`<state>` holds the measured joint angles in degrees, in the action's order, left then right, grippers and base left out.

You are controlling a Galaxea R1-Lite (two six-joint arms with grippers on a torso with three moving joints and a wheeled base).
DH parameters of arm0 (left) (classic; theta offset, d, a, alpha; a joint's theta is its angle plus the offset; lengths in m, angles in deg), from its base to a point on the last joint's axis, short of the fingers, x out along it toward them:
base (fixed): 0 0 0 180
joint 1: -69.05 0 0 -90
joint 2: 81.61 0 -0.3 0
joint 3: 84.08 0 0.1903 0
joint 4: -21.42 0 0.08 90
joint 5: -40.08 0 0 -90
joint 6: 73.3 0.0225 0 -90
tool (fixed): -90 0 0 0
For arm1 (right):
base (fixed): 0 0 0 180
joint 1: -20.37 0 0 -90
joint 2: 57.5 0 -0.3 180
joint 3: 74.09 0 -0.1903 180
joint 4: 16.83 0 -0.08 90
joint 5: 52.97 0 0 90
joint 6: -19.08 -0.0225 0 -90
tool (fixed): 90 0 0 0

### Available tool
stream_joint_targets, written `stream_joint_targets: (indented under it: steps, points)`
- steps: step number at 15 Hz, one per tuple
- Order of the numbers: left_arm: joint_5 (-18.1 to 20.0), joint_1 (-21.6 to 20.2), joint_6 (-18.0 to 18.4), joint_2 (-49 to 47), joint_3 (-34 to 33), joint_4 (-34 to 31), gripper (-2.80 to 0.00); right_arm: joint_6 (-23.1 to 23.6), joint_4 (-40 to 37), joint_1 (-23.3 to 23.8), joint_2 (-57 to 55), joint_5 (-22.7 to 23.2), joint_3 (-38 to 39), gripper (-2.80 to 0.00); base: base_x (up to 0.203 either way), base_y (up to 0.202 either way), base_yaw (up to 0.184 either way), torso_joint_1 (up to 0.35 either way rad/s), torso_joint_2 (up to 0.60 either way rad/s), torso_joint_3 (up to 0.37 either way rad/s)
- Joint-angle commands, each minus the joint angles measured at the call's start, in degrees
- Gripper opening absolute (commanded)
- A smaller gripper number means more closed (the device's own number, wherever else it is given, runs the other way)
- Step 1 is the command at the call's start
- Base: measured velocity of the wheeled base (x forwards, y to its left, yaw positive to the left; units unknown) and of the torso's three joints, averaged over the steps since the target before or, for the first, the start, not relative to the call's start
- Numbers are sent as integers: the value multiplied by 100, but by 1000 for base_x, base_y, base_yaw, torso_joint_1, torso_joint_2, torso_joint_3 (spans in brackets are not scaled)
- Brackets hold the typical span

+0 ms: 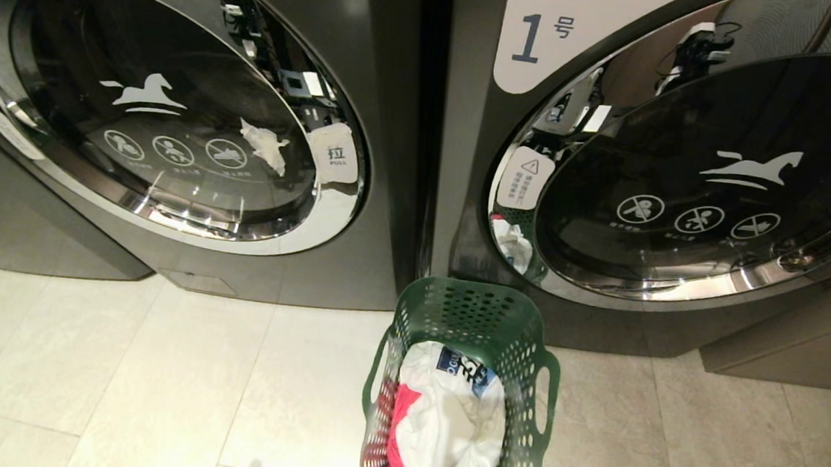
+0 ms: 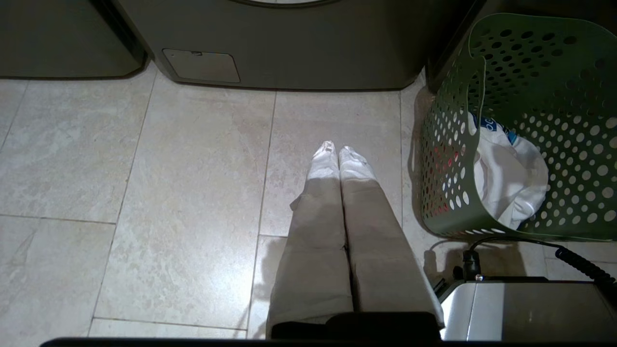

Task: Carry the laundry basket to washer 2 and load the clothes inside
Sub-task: Open the lid of the washing machine

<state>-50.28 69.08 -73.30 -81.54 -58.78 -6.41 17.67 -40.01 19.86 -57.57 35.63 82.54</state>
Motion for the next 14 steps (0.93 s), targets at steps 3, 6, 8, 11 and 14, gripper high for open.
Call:
stream_joint_targets:
  steps: [3,6,8,11,14]
  points:
    - [-8,-2,0,-7,1,-2,-280,0,8,-2,-1,0,0,-280,0,0,0,0,0,0]
    - [0,-2,0,-7,1,-2,-280,0,3,-10,-1,0,0,-280,0,0,0,0,0,0]
    - [0,-2,0,-7,1,-2,-280,-1,7,-2,-1,0,0,-280,-8,0,-78,1,3,5]
    - [0,-2,0,-7,1,-2,-280,0,6,-10,-1,0,0,-280,-3,7,-190,5,1,3]
    - [-1,-2,0,-7,1,-2,-280,0,6,-10,-1,0,0,-280,0,7,-198,0,2,4]
